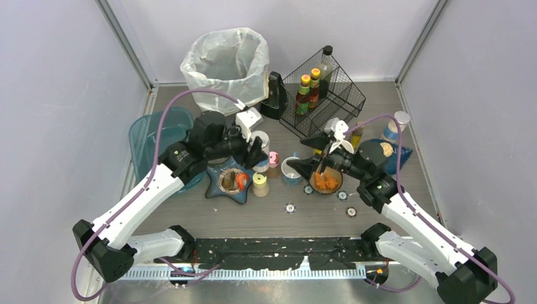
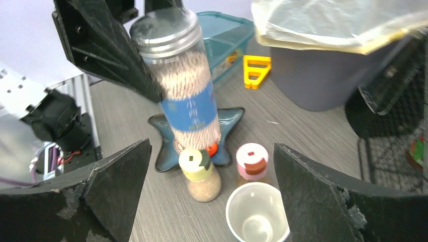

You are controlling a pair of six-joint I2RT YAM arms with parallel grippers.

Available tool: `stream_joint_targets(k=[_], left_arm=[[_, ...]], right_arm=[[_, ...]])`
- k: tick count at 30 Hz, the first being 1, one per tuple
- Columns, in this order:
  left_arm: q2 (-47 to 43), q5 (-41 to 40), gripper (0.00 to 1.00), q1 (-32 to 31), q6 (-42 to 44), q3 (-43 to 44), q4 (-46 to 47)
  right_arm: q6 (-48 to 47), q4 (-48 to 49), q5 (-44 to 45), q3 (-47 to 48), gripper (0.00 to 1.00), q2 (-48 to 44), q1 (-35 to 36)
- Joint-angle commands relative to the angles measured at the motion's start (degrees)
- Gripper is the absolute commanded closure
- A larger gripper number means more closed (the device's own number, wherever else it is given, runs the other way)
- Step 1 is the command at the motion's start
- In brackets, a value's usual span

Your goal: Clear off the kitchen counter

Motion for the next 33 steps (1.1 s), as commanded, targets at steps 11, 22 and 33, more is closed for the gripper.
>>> stream_joint_targets(k=[11, 22, 33], left_arm=[[-3.9, 15.7, 0.57, -6.0, 11.2, 3.5, -3.7], [-1.4, 23.0, 0.60, -6.8, 22.9, 6.9, -16.7], [-2.1, 24.4, 0.61, -8.7, 27.4, 5.6, -16.9]], right_arm=[[-7.5, 2.4, -10.1, 8.5, 0.00, 5.4, 8.1], [-16.9, -10.4, -14.9, 13.7, 0.00, 6.2, 14.1], [-19.3, -11.6, -15.7, 16.4, 0.06, 9.5, 16.6]])
